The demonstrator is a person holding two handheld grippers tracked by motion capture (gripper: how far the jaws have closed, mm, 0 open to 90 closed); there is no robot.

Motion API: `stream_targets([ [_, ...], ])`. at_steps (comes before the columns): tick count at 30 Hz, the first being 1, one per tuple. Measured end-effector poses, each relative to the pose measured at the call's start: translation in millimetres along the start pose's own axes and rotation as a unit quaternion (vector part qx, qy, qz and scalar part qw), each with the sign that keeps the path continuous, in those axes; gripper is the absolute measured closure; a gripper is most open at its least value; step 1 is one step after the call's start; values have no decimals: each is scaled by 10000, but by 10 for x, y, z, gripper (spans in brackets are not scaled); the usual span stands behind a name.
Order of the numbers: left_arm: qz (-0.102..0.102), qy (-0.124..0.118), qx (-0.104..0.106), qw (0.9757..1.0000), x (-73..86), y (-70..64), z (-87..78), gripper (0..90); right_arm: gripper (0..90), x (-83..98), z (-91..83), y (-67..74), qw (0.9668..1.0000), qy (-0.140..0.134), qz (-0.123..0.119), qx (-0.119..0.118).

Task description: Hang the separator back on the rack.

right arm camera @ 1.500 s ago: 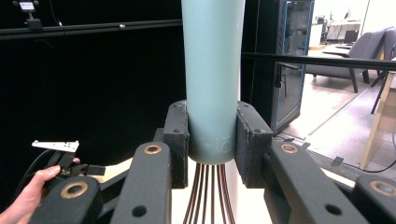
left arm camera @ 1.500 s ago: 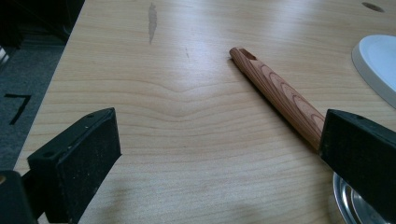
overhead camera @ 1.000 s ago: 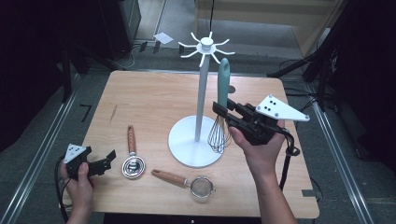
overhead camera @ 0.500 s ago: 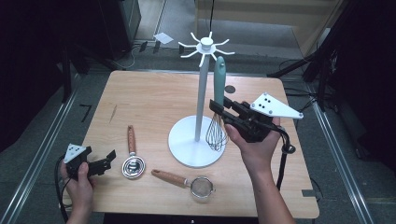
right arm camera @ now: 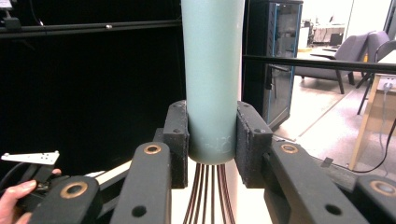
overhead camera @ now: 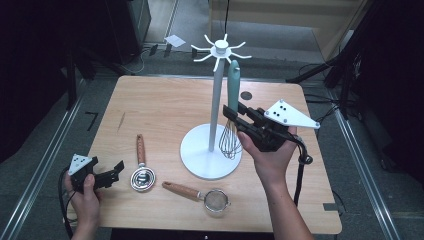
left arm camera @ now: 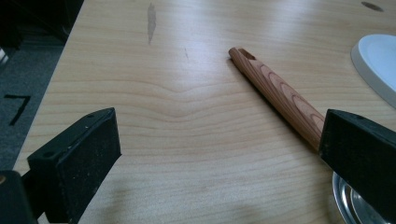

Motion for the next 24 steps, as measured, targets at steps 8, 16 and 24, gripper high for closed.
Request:
stream_targets([
  [8, 69, -272, 25, 9996, -51, -10, -24, 0, 708, 1, 0, -1, 10000, -41, -28, 9],
  [16, 245, -545, 32, 9982, -139, -61, -50, 54, 706, 7, 14, -3, 9999, -127, 21, -46],
  [24, 201, -403, 278, 9986, -102, -115, -23, 4, 619, 21, -7, 13, 9999, -31, 66, -143],
])
Point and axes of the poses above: each handheld gripper's, and its own axes: z roughly forward along the jaws, x roughly out of its underside, y roughly to its left, the point moved 10 cm from there along z, roughly forward along the jaws, and after that the axes turned 5 degrees about -y, right-handed, at the moved point
